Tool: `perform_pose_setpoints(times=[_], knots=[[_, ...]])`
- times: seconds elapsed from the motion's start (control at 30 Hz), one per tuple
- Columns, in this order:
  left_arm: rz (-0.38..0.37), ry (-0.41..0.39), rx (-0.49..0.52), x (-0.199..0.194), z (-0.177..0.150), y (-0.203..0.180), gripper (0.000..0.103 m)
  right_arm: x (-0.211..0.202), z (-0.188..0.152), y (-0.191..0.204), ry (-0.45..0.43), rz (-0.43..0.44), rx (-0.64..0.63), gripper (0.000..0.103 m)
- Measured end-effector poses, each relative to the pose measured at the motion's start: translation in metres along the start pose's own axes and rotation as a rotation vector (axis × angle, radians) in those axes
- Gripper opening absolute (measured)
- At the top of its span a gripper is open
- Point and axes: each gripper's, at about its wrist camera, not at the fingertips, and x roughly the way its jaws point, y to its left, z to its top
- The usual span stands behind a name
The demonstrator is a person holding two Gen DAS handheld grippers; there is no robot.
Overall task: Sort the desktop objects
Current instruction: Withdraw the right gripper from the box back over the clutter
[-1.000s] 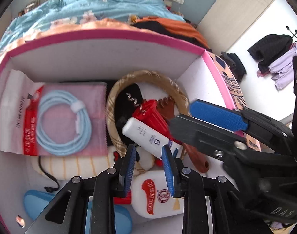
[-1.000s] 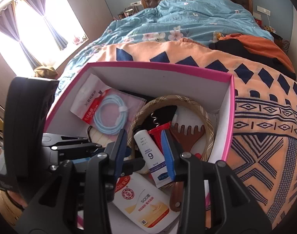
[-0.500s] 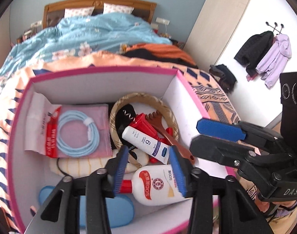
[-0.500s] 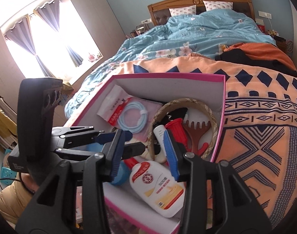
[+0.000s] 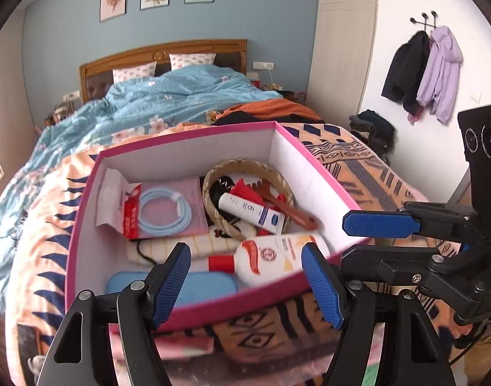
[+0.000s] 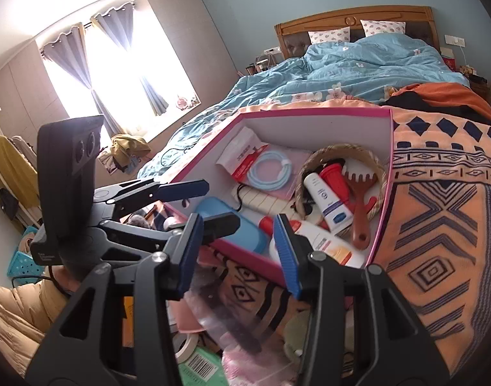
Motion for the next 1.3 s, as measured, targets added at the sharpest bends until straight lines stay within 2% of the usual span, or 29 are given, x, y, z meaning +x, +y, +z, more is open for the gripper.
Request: perform_pose_setpoints(times=[0.13,0.27,0.57,0.87,1.07,1.2,1.3], knots=[[0.037,-0.037,0.016,-0.016,-0.022,-0.007,0.089,-0.008,-0.02,0.014,-0.006,0.014,-0.024,0.048],[0.085,-0.053,0.031,-0.026,-0.041,-0.01,0.09,-0.017,-0.04,0.023,0.002,0.022,-0.045,0.053],[0.141,-0.036,-0.044,-0.035,-0.077,0.003,0.09,-0.017,-0.08,0.042,0.074,0.023,-0.093,0.054],[0.167,-0.051,-0.043,-0.057,-0.105,0.012,0.09,0.013,-0.112,0.07,0.195,0.023,-0.193,0.054],[0.169,-0.025,-0.047,-0.06,-0.121,0.017,0.09,0.044,-0.124,0.079,0.294,0.01,-0.233,0.054],[0.169,-0.014,-0.062,-0.059,-0.127,0.023,0.09,0.057,-0.127,0.081,0.342,-0.025,-0.262,0.049],[0.166,-0.015,-0.067,-0.059,-0.13,0.024,0.09,0.069,-0.127,0.081,0.392,-0.06,-0.288,0.039]])
